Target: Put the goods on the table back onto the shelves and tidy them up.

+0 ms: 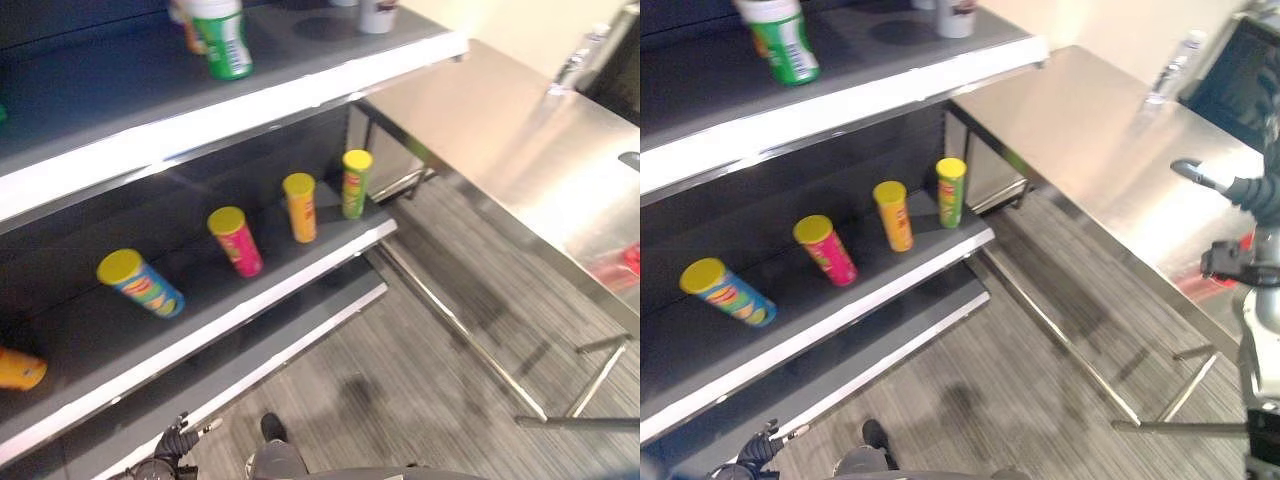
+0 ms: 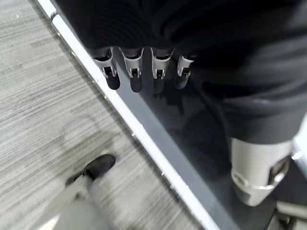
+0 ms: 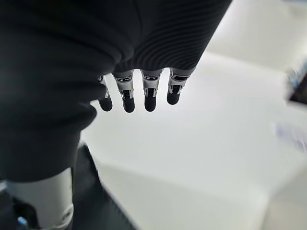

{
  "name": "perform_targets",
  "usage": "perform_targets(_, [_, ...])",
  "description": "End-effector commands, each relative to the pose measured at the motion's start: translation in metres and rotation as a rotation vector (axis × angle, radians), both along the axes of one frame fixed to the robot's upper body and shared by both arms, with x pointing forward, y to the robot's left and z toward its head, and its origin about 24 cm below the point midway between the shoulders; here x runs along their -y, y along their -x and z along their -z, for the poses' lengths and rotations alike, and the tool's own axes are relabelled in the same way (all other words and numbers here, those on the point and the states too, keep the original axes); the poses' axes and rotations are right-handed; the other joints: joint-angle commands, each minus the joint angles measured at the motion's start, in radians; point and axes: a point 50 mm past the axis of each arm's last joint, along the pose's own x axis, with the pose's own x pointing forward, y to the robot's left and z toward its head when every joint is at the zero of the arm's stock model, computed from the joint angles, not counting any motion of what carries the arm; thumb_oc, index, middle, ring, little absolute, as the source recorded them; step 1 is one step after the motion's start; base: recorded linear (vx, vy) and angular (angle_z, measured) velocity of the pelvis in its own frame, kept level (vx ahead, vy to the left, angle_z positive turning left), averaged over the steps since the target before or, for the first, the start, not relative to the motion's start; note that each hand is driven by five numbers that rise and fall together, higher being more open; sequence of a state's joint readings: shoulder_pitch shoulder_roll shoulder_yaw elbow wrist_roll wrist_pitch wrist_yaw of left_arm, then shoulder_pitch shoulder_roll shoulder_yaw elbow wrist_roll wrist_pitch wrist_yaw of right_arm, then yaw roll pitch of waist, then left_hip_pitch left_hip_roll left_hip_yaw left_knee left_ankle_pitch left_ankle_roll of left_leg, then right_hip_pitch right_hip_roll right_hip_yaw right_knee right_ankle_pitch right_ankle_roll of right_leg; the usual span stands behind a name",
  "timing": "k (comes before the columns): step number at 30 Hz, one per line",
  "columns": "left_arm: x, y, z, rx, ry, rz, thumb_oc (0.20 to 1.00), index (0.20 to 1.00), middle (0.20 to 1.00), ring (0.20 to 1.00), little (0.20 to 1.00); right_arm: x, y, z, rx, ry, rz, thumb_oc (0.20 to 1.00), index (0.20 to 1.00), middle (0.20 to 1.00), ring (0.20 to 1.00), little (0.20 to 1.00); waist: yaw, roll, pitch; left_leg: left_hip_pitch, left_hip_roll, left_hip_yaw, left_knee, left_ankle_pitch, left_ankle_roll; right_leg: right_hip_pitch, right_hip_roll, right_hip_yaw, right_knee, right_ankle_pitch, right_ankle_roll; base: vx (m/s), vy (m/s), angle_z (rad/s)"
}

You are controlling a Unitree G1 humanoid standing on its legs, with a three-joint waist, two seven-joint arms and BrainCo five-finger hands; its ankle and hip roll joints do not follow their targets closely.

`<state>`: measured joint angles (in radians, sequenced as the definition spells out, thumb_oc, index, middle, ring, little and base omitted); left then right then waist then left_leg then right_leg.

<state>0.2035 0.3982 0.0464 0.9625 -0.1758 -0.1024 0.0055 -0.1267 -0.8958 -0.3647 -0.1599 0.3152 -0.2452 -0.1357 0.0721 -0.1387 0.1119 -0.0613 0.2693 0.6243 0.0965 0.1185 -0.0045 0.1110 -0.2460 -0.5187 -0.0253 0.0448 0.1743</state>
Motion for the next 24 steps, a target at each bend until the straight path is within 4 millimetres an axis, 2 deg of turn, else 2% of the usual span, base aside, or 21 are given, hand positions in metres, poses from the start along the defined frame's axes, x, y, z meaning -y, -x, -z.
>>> perform_targets(1, [0.004,-0.013,0.001,0.032,0.005,-0.005,1.0,1.0,1.0,1.0,1.0,0.002,0.01,-0.044,0.157,0.087,0.024,1.0,1.0,1.0,1.0,1.0,0.011,0.015,-0.001,0.014,0.002,-0.042,-0.138,-0.008,-0.116,0.069,-0.027,-0.007,-0.057,0.002,0.067,-0.03,-0.269,-0.48])
perform_targets(4, [0.011,-0.01,0.004,0.022,0.029,-0.002,1.0,1.0,1.0,1.0,1.0,0.006,0.015,-0.052,0.169,0.12,0.044,1.0,1.0,1.0,1.0,1.0,-0.003,0.044,0.016,0.016,0.071,-0.051,-0.131,0.052,-0.158,0.072,0.058,0.026,-0.061,-0.071,0.015,-0.03,-0.278,-0.28])
perform_targets(5, [0.011,-0.01,0.005,0.022,0.029,-0.001,1.0,1.0,1.0,1.0,1.0,0.006,0.015,-0.052,0.169,0.12,0.045,1.0,1.0,1.0,1.0,1.0,-0.002,0.046,0.016,0.016,0.072,-0.051,-0.131,0.053,-0.159,0.072,0.06,0.026,-0.061,-0.071,0.014,0.0,-0.271,-0.06])
perform_targets(6, [0.015,-0.009,0.006,0.013,0.041,0.017,1.0,1.0,1.0,1.0,1.0,0.007,0.021,-0.054,0.182,0.126,0.047,1.0,1.0,1.0,1.0,1.0,-0.017,0.062,0.024,0.019,0.102,-0.072,-0.135,0.078,-0.174,0.075,0.106,0.049,-0.061,-0.105,-0.012,-0.01,-0.227,-0.03])
perform_targets(8, [0.018,-0.013,0.006,0.023,0.047,0.023,1.0,1.0,1.0,1.0,1.0,0.006,0.024,-0.055,0.19,0.139,0.044,1.0,1.0,1.0,1.0,1.0,-0.025,0.071,0.036,0.018,0.123,-0.106,-0.134,0.093,-0.183,0.075,0.137,0.072,-0.062,-0.128,-0.03,-0.02,-0.277,0.07])
perform_targets(11, [0.021,-0.02,0.005,0.042,0.057,0.041,1.0,1.0,1.0,1.0,1.0,0.007,0.024,-0.052,0.182,0.137,0.053,1.0,1.0,1.0,1.0,1.0,-0.018,0.073,0.058,-0.003,0.129,-0.236,-0.118,0.088,-0.183,0.075,0.173,0.109,-0.062,-0.151,-0.06,-0.05,-0.243,-0.08])
perform_targets(12, [0.022,-0.023,0.005,0.05,0.059,0.044,1.0,1.0,1.0,1.0,1.0,0.007,0.023,-0.052,0.179,0.148,0.06,1.0,1.0,1.0,1.0,1.0,-0.009,0.071,0.072,-0.025,0.117,-0.291,-0.099,0.089,-0.163,0.065,0.18,0.107,-0.062,-0.136,-0.069,-0.07,-0.189,-0.22])
perform_targets(14, [0.024,-0.025,0.005,0.056,0.065,0.044,1.0,1.0,1.0,1.0,1.0,0.004,0.021,-0.05,0.175,0.148,0.046,1.0,1.0,1.0,1.0,1.0,0.007,0.061,0.085,-0.056,0.067,-0.439,-0.066,0.049,-0.144,0.063,0.193,0.15,-0.062,-0.134,-0.077,-0.01,-0.21,-0.35])
perform_targets(15, [0.025,-0.027,0.005,0.062,0.067,0.041,1.0,1.0,1.0,1.0,1.0,0.003,0.019,-0.05,0.172,0.146,0.042,1.0,1.0,1.0,1.0,1.0,0.017,0.057,0.094,-0.068,0.036,-0.502,-0.044,0.025,-0.135,0.062,0.196,0.169,-0.062,-0.131,-0.08,0.01,-0.213,-0.75])
perform_targets(16, [0.027,-0.029,0.005,0.072,0.075,0.038,1.0,1.0,1.0,1.0,1.0,0.001,0.017,-0.048,0.17,0.141,0.038,1.0,1.0,1.0,1.0,1.0,0.029,0.052,0.106,-0.097,-0.015,-0.567,-0.008,-0.002,-0.121,0.057,0.198,0.19,-0.062,-0.124,-0.08,0.01,-0.164,-0.98])
perform_targets(18, [0.033,-0.029,0.006,0.08,0.092,0.039,1.0,1.0,1.0,1.0,1.0,0.001,0.016,-0.047,0.175,0.127,0.038,1.0,1.0,1.0,1.0,1.0,0.033,0.059,0.109,-0.114,-0.076,-0.606,0.002,-0.026,-0.108,0.051,0.209,0.224,-0.062,-0.119,-0.08,0.04,-0.088,-1.08])
perform_targets(19, [0.033,-0.029,0.007,0.081,0.092,0.038,1.0,1.0,1.0,1.0,1.0,0.001,0.015,-0.047,0.175,0.127,0.038,1.0,1.0,1.0,1.0,1.0,0.035,0.058,0.109,-0.114,-0.076,-0.603,0.006,-0.03,-0.107,0.051,0.207,0.226,-0.062,-0.12,-0.08,0.09,-0.02,-1.07])
perform_targets(20, [0.039,-0.03,0.007,0.086,0.109,0.057,1.0,1.0,1.0,1.0,1.0,0.002,0.016,-0.046,0.186,0.111,0.046,1.0,1.0,1.0,1.0,1.0,0.045,0.076,0.116,-0.141,-0.126,-0.602,-0.003,-0.022,-0.097,0.049,0.214,0.254,-0.062,-0.122,-0.081,0.08,0.023,-0.97])
perform_targets(21, [0.042,-0.032,0.008,0.08,0.113,0.074,1.0,1.0,1.0,1.0,1.0,0.004,0.015,-0.046,0.192,0.101,0.054,1.0,1.0,1.0,1.0,1.0,0.048,0.087,0.12,-0.165,-0.148,-0.598,-0.009,-0.009,-0.097,0.05,0.222,0.263,-0.062,-0.125,-0.082,0.08,0.022,-0.77])
perform_targets(22, [0.042,-0.032,0.009,0.081,0.114,0.075,1.0,1.0,1.0,1.0,1.0,0.004,0.016,-0.046,0.193,0.102,0.055,1.0,1.0,1.0,1.0,1.0,0.051,0.087,0.119,-0.166,-0.148,-0.595,-0.009,-0.01,-0.096,0.048,0.22,0.266,-0.062,-0.125,-0.081,0.09,0.033,-1.31])
perform_targets(23, [0.045,-0.034,0.008,0.085,0.114,0.091,1.0,1.0,1.0,1.0,1.0,0.008,0.015,-0.044,0.195,0.082,0.081,1.0,1.0,1.0,1.0,1.0,0.058,0.102,0.126,-0.207,-0.187,-0.584,-0.025,0.006,-0.097,0.054,0.233,0.285,-0.062,-0.13,-0.081,0.07,0.018,-1.3])
perform_targets(24, [0.045,-0.034,0.008,0.085,0.114,0.091,1.0,1.0,1.0,1.0,1.0,0.008,0.015,-0.044,0.195,0.082,0.082,1.0,1.0,1.0,1.0,1.0,0.06,0.101,0.126,-0.207,-0.187,-0.582,-0.025,0.005,-0.097,0.053,0.232,0.287,-0.062,-0.13,-0.081,0.15,0.049,-1.12])
